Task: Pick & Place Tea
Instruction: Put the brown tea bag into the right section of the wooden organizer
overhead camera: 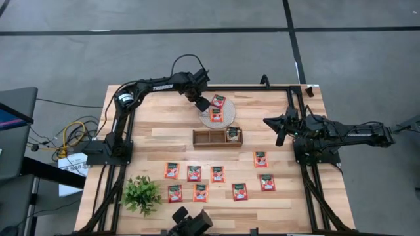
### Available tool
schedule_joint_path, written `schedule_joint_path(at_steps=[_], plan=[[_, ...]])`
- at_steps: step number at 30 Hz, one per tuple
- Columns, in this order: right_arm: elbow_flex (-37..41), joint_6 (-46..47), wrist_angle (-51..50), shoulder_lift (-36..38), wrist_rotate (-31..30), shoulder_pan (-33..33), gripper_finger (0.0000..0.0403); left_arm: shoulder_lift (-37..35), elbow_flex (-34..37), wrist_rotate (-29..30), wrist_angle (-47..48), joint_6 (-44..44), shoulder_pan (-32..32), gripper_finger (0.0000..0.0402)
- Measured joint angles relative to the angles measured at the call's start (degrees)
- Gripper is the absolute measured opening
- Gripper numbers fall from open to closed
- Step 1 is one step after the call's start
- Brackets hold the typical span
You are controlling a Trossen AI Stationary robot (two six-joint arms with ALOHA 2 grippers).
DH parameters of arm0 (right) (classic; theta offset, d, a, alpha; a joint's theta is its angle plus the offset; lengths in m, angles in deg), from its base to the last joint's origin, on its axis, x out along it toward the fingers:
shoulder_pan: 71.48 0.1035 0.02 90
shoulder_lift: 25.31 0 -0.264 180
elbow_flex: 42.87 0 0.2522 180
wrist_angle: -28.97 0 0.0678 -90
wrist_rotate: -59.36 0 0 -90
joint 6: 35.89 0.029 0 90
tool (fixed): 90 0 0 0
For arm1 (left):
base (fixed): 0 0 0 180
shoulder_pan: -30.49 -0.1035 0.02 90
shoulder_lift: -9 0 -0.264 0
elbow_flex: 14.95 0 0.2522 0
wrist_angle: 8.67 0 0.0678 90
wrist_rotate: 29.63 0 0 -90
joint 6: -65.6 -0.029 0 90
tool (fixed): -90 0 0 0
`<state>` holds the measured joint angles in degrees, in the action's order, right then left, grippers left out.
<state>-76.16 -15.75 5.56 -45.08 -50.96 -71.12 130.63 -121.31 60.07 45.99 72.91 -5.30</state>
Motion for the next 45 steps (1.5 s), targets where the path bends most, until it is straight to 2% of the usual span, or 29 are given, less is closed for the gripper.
schedule_joint_path(at_steps=[23,31,45], plan=[[0.0,0.0,2.2,0.0,0.7,0.0,0.0005,0.4,0.0,-1.5,-0.3,2.9,-0.2,0.0177],[0.0,-0.1,2.4,0.0,0.9,0.0,0.0005,3.6,-0.2,-3.5,1.5,5.8,-0.2,0.0177],[0.0,-0.2,2.4,0.0,1.0,0.0,0.0005,3.6,-0.1,-3.7,1.2,7.1,-0.2,0.0176]])
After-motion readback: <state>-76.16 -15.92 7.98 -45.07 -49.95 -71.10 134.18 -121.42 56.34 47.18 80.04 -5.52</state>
